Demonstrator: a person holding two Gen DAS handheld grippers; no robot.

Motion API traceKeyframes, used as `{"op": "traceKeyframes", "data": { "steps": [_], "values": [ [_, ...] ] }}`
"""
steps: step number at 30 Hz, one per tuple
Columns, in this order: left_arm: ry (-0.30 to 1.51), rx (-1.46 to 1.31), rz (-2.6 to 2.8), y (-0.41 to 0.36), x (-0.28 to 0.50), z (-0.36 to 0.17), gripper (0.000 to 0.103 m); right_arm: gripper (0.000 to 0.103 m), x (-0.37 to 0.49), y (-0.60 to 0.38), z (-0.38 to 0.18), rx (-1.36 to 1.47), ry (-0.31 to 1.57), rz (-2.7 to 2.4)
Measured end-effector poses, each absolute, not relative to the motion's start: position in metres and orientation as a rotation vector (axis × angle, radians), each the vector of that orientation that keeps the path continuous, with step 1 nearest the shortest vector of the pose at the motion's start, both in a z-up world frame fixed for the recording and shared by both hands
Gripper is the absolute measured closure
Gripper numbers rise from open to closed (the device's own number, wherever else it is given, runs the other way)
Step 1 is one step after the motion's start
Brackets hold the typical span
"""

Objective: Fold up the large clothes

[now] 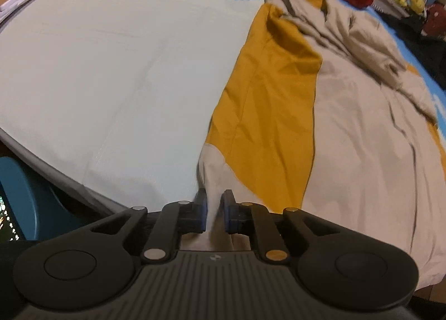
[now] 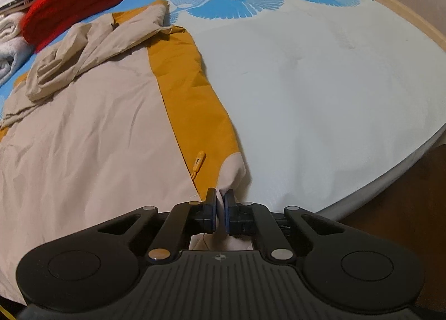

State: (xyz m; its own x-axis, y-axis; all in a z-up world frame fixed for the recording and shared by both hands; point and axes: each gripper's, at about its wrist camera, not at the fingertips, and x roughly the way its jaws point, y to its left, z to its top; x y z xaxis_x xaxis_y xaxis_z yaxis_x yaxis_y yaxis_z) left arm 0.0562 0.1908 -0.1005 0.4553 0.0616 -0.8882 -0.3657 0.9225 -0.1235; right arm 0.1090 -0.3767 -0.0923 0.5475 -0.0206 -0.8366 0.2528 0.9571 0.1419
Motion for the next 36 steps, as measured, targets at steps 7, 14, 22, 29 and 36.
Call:
{"op": "traceKeyframes", "data": {
  "steps": [7, 14, 22, 29, 36],
  "values": [
    [1.042, -0.299, 0.267, 0.191, 0.055, -0.098, 0.097, 0.094, 0.111, -0.372, -0.096, 0.230, 1.006, -0.161],
    [0.972, -0.258, 0.211, 0.181, 0.047, -0.081, 0.101, 0.102, 0.105, -0.371, -0.081, 0.243, 0.925, -0.149],
    [0.850, -0.304, 0.088, 0.181, 0.030, -0.015, 0.102, 0.103, 0.087, -0.364, -0.024, 0.235, 0.761, -0.029],
    [0.745, -0.362, -0.010, 0.193, 0.013, 0.054, 0.102, 0.103, 0.061, -0.380, 0.053, 0.307, 0.603, 0.075],
    [0.737, -0.502, -0.108, 0.223, -0.043, 0.113, 0.102, 0.103, 0.018, -0.405, 0.106, 0.381, 0.504, 0.129]
  ]
}}
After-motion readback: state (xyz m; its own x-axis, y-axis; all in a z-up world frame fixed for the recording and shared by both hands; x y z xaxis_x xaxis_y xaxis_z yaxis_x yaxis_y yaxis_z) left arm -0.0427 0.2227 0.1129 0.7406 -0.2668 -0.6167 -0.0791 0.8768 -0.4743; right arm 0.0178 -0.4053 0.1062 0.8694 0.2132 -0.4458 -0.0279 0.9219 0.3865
